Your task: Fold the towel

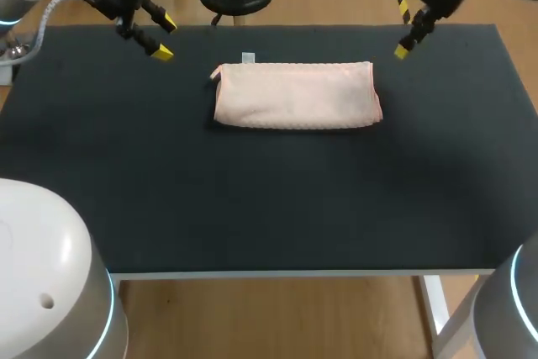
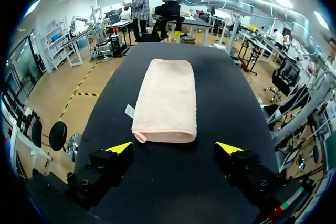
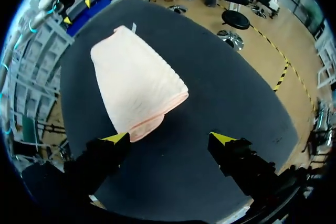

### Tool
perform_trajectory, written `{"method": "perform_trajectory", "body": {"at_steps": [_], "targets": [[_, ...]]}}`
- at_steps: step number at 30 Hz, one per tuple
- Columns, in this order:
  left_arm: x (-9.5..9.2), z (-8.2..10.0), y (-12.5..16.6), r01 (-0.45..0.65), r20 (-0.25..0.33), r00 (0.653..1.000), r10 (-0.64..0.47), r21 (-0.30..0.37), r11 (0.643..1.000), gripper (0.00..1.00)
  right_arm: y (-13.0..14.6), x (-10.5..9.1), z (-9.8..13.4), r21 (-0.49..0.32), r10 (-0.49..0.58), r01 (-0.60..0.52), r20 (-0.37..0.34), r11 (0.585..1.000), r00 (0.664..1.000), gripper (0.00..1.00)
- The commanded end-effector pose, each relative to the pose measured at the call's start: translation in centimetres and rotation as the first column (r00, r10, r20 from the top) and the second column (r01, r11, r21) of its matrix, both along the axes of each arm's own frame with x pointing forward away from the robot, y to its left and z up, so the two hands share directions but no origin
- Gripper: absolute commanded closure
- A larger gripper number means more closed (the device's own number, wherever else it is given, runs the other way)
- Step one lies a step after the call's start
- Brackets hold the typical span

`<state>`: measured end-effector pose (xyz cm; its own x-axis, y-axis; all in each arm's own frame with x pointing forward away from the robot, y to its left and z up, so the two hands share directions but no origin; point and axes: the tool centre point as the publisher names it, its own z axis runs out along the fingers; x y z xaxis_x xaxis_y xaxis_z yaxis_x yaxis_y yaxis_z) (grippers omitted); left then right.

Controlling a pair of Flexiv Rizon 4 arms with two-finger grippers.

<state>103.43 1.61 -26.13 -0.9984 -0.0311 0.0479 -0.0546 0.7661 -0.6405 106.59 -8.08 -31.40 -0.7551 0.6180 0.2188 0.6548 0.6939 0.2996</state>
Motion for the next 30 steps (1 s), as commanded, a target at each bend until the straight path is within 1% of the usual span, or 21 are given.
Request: {"method": "perform_trajectory", "body": {"at_steps": [1,11,12,13,14,16,17,21,24,28,30], "targets": [[0.0,-0.1,0.0,0.001,0.001,1.000,-0.001,-0.002,1.000,0.00,1.1,-0.7,0.3,0.402,-0.470,0.488,-0.148,0.775,0.870,0.00],[0.0,-0.1,0.0,0.001,0.001,1.000,-0.001,-0.002,1.000,0.00,1.1,-0.7,0.3,0.402,-0.470,0.488,-0.148,0.775,0.870,0.00],[0.0,-0.1,0.0,0.001,0.001,1.000,-0.001,-0.002,1.000,0.00,-0.3,-0.2,0.1,0.455,-0.506,0.525,-0.174,0.720,0.845,0.00],[0.0,-0.1,0.0,0.001,0.001,1.000,-0.001,-0.002,1.000,0.00,-1.4,0.0,-0.2,0.499,-0.534,0.563,-0.216,0.659,0.817,0.00],[0.0,-0.1,0.0,0.001,0.001,1.000,-0.001,-0.002,1.000,0.00,-1.9,-0.1,-0.7,0.517,-0.549,0.574,-0.222,0.635,0.806,0.00],[0.0,-0.1,0.0,0.001,0.001,1.000,-0.001,-0.002,1.000,0.00,-2.2,-0.6,-1.8,0.555,-0.544,0.589,-0.268,0.587,0.795,0.00],[0.0,-0.1,0.0,0.001,0.001,1.000,-0.001,-0.002,1.000,0.00,-2.2,-0.8,-2.4,0.569,-0.538,0.602,-0.304,0.559,0.787,0.00],[0.0,-0.1,0.0,0.001,0.001,1.000,-0.001,-0.002,1.000,0.00,-1.2,-1.7,-4.3,0.576,-0.498,0.615,-0.372,0.538,0.784,0.00],[0.0,-0.1,0.0,0.001,0.001,1.000,-0.001,-0.002,1.000,0.00,-0.3,-2.0,-5.0,0.591,-0.441,0.601,-0.410,0.537,0.798,0.00],[0.0,-0.1,0.0,0.001,0.001,1.000,-0.001,-0.002,1.000,0.00,0.7,-2.4,-4.8,0.591,-0.385,0.567,-0.416,0.574,0.824,0.00],[0.0,-0.1,0.0,0.001,0.001,1.000,-0.001,-0.002,1.000,0.00,1.1,-2.6,-4.8,0.581,-0.377,0.556,-0.409,0.595,0.831,0.00]]}}
